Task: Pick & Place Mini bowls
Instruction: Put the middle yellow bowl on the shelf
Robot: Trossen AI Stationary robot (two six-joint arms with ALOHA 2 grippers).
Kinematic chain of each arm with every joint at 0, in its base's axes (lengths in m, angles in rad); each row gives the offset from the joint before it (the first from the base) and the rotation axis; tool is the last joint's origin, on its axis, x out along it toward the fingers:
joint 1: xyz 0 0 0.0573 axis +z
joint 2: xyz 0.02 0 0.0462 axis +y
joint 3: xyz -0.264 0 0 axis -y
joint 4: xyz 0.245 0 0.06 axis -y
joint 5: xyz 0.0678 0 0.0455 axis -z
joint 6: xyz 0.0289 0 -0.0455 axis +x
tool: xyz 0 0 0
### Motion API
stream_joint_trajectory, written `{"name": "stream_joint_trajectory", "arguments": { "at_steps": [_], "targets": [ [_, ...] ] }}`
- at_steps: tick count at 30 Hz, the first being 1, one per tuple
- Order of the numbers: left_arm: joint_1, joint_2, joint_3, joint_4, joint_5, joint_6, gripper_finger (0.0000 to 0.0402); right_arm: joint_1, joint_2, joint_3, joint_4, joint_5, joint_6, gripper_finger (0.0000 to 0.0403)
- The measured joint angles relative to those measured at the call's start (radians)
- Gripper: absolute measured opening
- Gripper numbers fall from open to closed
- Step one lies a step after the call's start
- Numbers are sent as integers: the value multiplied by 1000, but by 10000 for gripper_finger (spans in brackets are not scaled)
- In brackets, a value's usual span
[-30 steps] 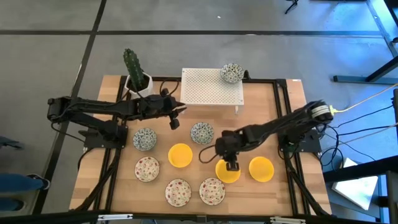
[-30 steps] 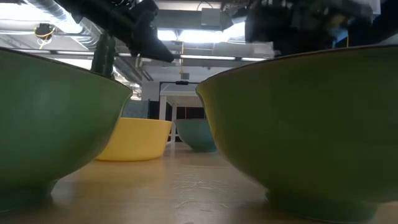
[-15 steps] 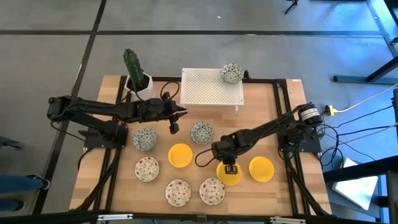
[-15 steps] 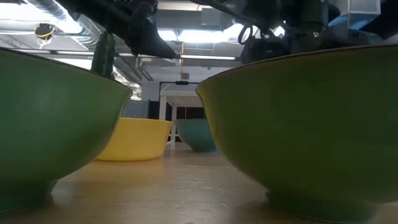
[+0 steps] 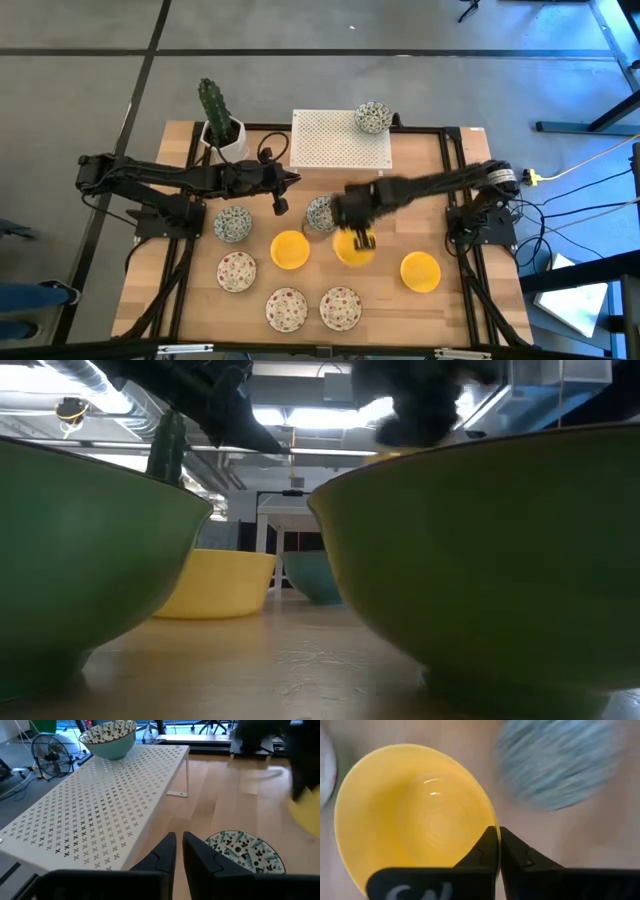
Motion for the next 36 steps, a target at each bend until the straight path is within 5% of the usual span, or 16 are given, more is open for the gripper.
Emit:
{"name": "stream_joint_trajectory", "arguments": {
  "at_steps": [8,12,16,27,36],
  "targets": [
    [0,0,0,-21,1,1,24,-287,-8,262,60,240,-101,7],
    [0,0,0,-44,2,-14,22,-464,15,295,53,192,-69,7],
    [0,0,0,-44,3,-15,24,-588,16,280,56,12,-34,7],
    [0,0,0,-43,-85,28,28,-627,15,206,72,-28,-72,10],
    [0,0,0,-41,-103,34,50,-639,15,148,142,-21,-79,50]
  ]
}}
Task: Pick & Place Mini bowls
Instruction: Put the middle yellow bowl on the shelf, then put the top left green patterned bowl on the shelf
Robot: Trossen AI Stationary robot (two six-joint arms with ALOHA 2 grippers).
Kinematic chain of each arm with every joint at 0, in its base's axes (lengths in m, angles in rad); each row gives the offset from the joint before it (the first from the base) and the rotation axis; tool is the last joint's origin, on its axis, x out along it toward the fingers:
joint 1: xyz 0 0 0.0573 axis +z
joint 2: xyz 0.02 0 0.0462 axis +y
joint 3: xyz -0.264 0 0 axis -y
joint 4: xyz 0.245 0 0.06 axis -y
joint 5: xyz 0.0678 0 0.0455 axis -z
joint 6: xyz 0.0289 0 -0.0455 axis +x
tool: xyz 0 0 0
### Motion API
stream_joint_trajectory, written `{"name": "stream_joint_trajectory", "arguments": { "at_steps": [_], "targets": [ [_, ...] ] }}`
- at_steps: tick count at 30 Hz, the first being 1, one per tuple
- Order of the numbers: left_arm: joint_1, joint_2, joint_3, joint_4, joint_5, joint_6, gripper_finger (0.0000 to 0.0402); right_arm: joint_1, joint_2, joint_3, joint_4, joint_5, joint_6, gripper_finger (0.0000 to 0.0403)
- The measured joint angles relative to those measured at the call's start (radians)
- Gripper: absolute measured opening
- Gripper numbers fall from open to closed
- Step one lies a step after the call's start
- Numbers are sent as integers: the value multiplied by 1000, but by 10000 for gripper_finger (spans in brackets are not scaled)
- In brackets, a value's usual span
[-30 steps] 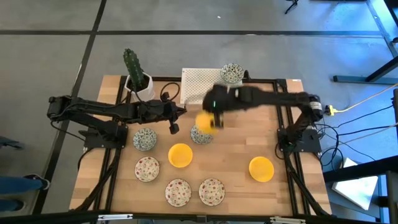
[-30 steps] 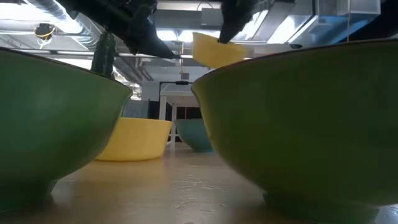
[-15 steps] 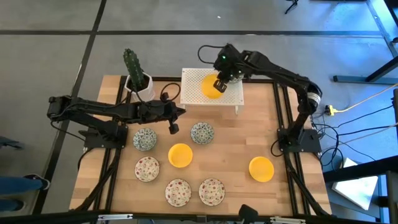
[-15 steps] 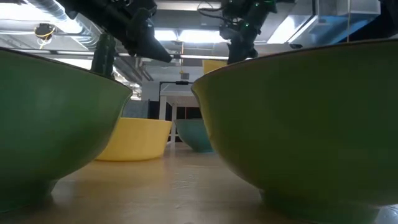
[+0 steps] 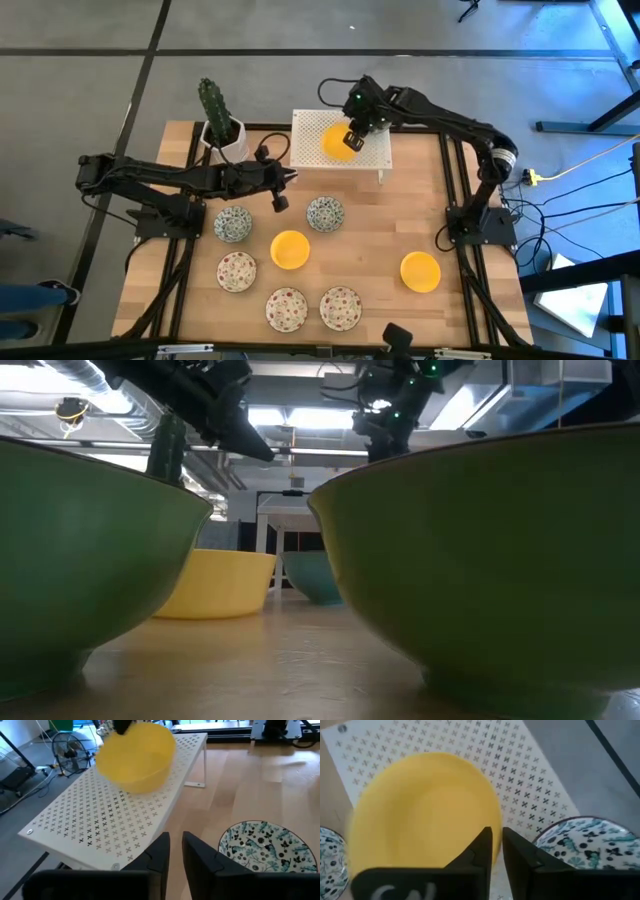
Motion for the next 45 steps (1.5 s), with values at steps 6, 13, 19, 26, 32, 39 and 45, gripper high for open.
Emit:
{"name": "stream_joint_trajectory", "arguments": {
  "at_steps": [6,13,19,26,32,39,45],
  "targets": [
    [0,0,0,6,-55,1,71,1,0,-1,-3,0,-5,79],
    [-19,0,0,6,-48,62,97,30,-27,72,-75,1,77,114],
    [-60,0,0,-33,-124,140,119,153,-128,63,-76,0,139,115],
    [-68,0,0,-111,38,96,131,381,-271,-251,350,0,222,115],
    [-70,-47,14,-436,12,-28,132,554,-309,-563,703,0,266,115],
    [-71,-146,42,-898,58,-408,132,646,-310,-785,831,0,229,115],
    [-70,-134,42,-1040,268,-555,132,647,-310,-899,1056,-7,228,115]
  ]
}}
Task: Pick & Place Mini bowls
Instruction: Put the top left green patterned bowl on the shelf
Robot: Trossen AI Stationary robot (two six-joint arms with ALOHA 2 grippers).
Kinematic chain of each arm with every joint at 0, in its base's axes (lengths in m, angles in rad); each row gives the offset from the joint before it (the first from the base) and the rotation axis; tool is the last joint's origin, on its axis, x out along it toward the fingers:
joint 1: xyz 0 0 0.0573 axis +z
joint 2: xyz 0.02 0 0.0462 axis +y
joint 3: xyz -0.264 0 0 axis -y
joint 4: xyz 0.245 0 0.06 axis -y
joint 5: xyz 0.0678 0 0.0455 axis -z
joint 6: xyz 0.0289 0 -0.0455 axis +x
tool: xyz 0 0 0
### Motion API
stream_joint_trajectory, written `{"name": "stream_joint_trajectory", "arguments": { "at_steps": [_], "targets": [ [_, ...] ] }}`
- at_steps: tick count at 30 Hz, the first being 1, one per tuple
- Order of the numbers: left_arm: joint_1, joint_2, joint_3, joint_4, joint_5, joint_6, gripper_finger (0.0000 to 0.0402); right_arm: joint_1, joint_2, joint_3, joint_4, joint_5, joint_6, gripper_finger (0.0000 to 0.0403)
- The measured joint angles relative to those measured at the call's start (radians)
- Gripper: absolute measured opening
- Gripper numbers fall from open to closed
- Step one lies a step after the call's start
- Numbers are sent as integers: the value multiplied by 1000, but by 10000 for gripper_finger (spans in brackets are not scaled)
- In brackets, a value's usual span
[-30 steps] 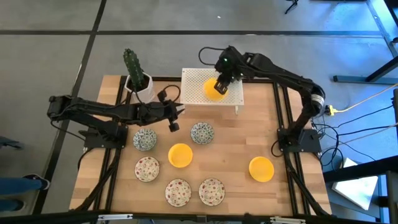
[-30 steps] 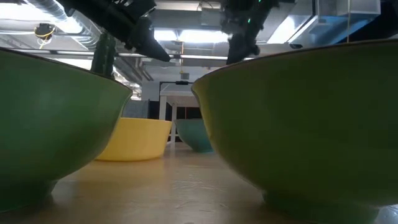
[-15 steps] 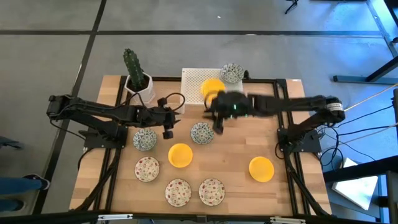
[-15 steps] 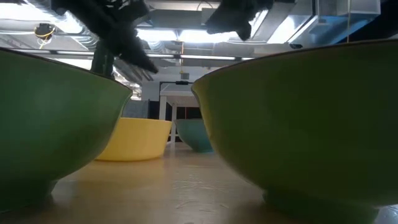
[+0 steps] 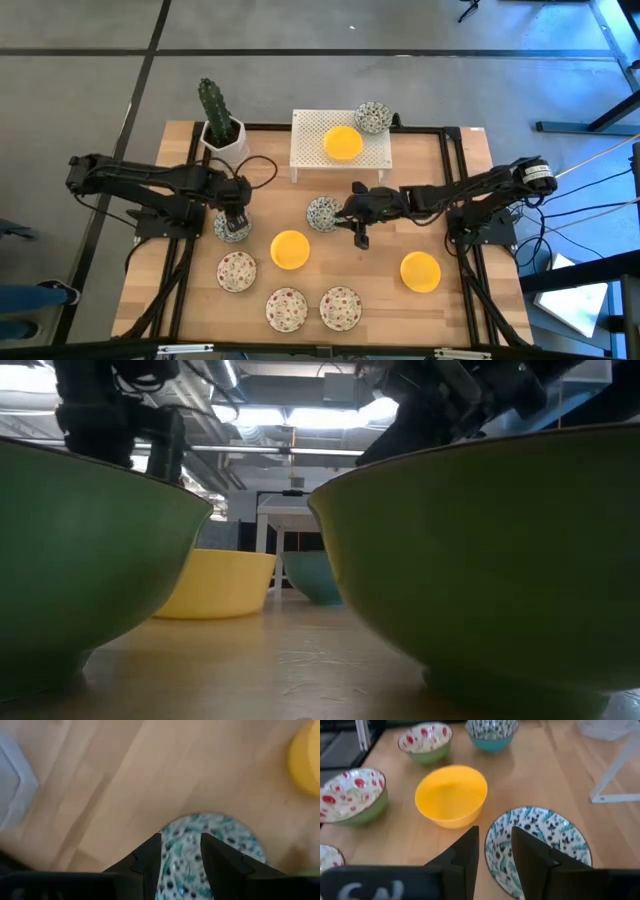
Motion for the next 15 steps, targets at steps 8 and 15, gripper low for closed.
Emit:
{"name": "stream_joint_trajectory", "arguments": {
  "at_steps": [8,15],
  "targets": [
    [-53,22,0,-36,242,-75,144,15,0,-10,2,-26,30,115],
    [-288,18,0,-44,419,-379,136,57,0,-10,-40,85,1,115]
  ]
}}
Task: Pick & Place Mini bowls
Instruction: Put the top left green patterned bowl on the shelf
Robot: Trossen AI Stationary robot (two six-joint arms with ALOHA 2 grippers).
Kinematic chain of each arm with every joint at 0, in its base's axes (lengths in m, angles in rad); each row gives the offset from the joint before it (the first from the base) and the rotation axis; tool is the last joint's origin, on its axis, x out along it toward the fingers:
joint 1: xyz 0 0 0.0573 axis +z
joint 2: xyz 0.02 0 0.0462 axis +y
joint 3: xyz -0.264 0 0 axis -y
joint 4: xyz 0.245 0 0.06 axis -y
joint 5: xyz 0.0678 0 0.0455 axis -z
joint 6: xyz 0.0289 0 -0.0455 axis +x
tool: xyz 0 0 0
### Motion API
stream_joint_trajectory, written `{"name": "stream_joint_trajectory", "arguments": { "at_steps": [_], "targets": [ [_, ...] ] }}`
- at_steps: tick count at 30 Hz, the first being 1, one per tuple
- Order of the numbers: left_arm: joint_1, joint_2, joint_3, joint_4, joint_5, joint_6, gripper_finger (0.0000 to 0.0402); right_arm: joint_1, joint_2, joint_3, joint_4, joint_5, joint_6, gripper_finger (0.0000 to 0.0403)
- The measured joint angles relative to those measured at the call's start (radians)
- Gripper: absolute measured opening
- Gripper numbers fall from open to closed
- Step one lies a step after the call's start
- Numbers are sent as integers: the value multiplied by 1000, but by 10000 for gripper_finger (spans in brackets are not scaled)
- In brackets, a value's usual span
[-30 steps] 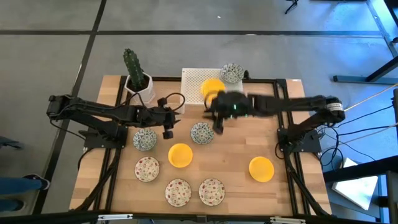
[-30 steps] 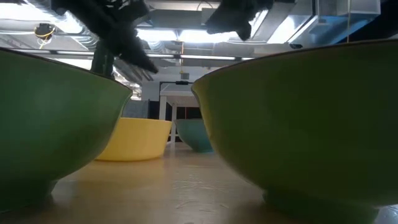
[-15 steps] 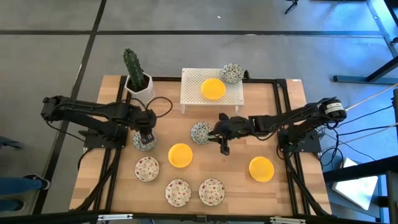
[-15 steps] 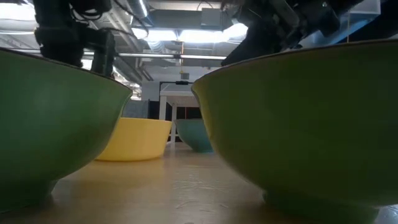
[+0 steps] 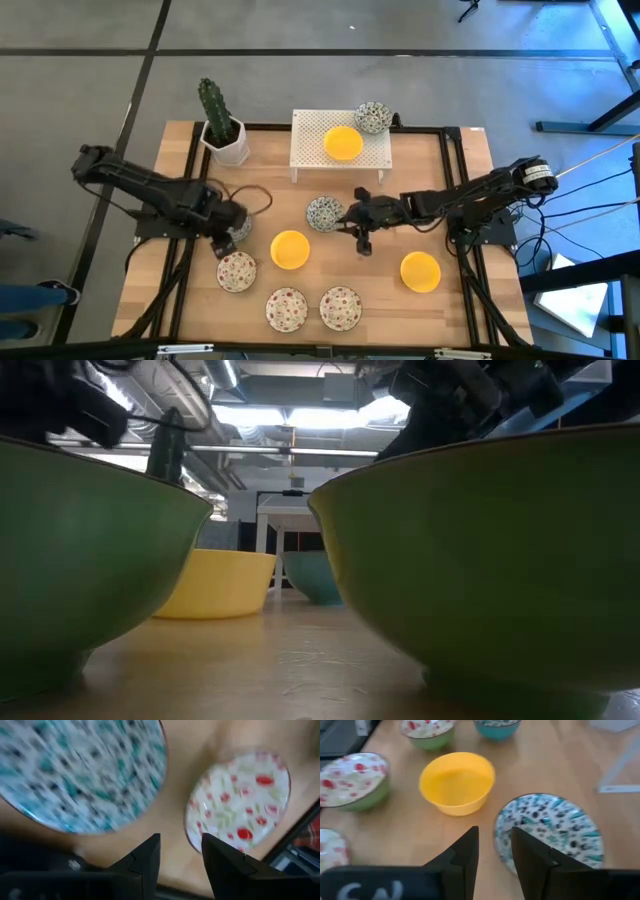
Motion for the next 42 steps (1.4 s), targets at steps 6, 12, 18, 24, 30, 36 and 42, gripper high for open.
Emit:
{"name": "stream_joint_trajectory", "arguments": {
  "at_steps": [6,12,18,24,30,36,42],
  "targets": [
    [-245,36,0,174,-126,-242,118,2,0,0,-9,28,-9,115],
    [-386,135,76,480,-322,-170,116,2,0,0,-9,28,-6,115],
    [-429,266,193,419,-419,-121,116,2,0,0,1,28,29,115],
    [-408,390,213,376,-393,-246,129,2,0,0,-1,28,47,115],
    [-362,458,214,376,-314,-282,177,2,0,0,-1,28,52,115],
    [-340,496,214,361,-276,-285,208,2,0,1,-10,28,71,115],
    [-338,553,214,359,-270,-272,192,2,0,1,-17,28,77,115]
  ]
}}
